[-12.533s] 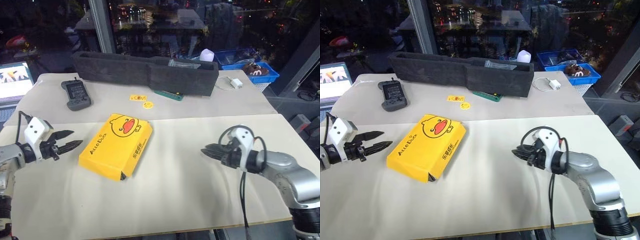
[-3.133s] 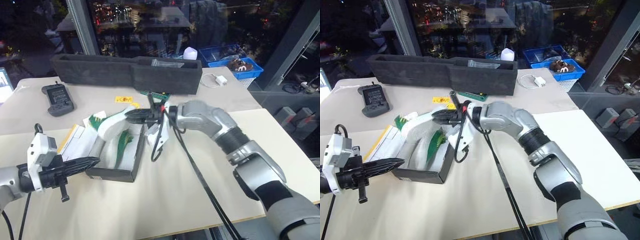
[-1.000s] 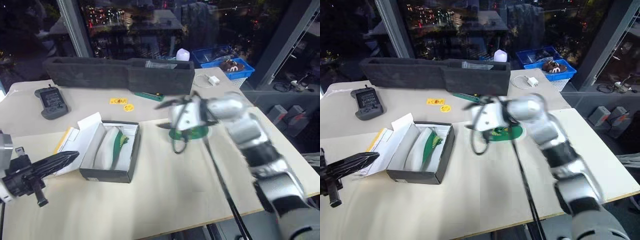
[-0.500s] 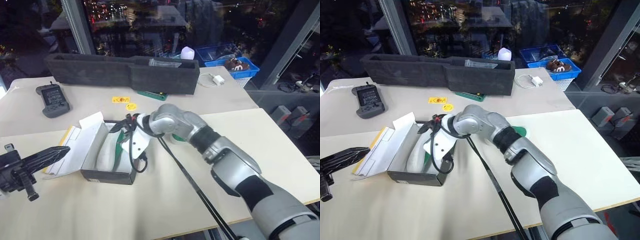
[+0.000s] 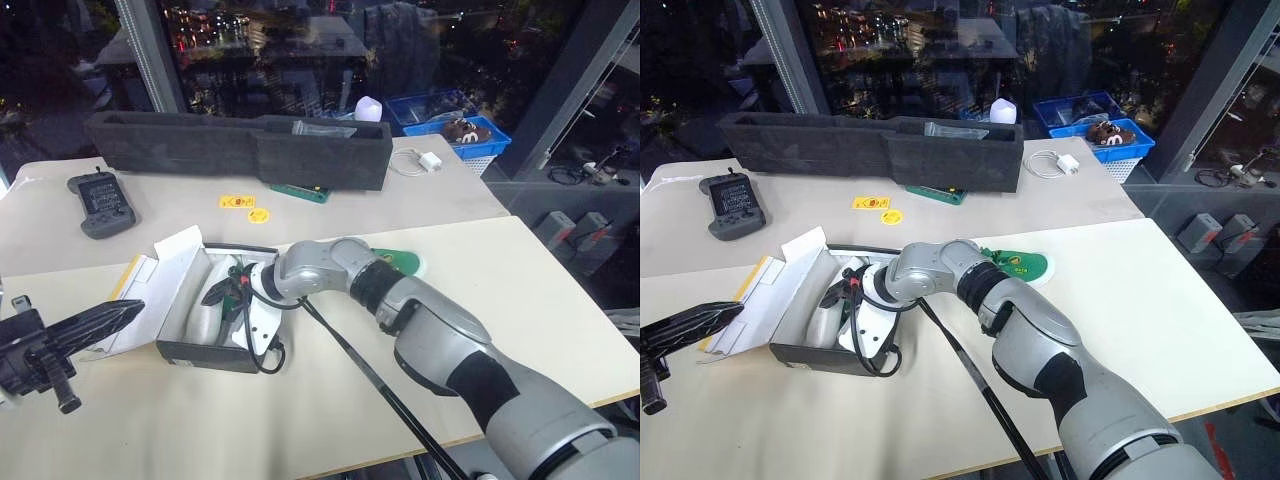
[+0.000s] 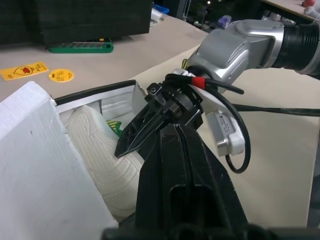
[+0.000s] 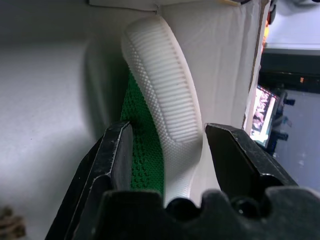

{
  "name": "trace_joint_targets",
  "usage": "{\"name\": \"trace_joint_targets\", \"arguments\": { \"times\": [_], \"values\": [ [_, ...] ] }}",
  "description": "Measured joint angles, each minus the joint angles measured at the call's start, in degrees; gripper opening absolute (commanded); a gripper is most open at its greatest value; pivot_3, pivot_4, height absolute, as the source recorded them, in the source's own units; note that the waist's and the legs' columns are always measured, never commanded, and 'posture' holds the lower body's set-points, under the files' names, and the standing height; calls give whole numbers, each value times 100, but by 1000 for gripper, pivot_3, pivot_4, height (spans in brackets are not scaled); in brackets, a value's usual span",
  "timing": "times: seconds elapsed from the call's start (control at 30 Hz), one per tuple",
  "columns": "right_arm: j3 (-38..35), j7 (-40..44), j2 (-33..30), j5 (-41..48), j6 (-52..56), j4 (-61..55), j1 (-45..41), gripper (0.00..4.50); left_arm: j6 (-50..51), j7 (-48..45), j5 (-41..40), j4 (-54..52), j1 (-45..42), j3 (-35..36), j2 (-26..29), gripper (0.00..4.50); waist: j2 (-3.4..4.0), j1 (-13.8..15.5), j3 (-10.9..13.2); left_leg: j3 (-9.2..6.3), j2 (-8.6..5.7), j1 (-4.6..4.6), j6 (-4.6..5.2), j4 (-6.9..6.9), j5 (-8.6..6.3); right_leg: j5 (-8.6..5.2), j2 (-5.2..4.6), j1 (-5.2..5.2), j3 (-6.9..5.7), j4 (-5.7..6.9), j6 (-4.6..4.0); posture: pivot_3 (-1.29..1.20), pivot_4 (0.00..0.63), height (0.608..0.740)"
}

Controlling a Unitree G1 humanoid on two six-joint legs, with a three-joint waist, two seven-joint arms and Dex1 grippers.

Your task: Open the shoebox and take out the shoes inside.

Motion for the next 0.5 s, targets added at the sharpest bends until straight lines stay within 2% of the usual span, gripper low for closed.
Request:
{"name": "trace_joint_targets", "arguments": {
  "times": [0.1, 0.23, 0.37, 0.43, 0.5],
  "values": [
    [6, -100, 83, -43, 25, 184, -66, 2794, -1, 28, -6, 0, 2, 7, 0, 0, -3, -25, -2, 0, -1, 8, 0, 2, 0, 0, -1, 4, 2, 6, -1, 0, 150, 738],
    [-31, -123, 111, -36, 32, 300, -68, 1794, -2, 25, -5, 3, 4, 7, 1, 0, -6, -21, -4, 0, -1, 25, 0, 3, 0, -10, -1, 5, 2, 32, -16, 0, 150, 738],
    [-107, -164, 90, -25, 28, 278, -92, 529, -8, 4, 6, 16, -16, 6, 4, 0, -7, -22, -6, -9, -1, 44, 0, -1, 0, -16, 4, 11, 2, 45, -26, 0, 150, 738],
    [-125, -164, 74, -24, 20, 253, -92, 270, -15, -25, 26, 21, -20, 6, 4, 0, -7, -20, -7, -12, -1, 49, 0, -1, 0, -18, 4, 15, 2, 46, -28, 0, 150, 738],
    [-140, -162, 52, -23, 15, 193, -75, 194, -24, -56, 70, 40, -38, -2, 4, 0, -6, -18, -7, -12, -2, 49, 0, -1, 0, -18, 3, 16, 2, 46, -28, 0, 150, 738]
  ]
}}
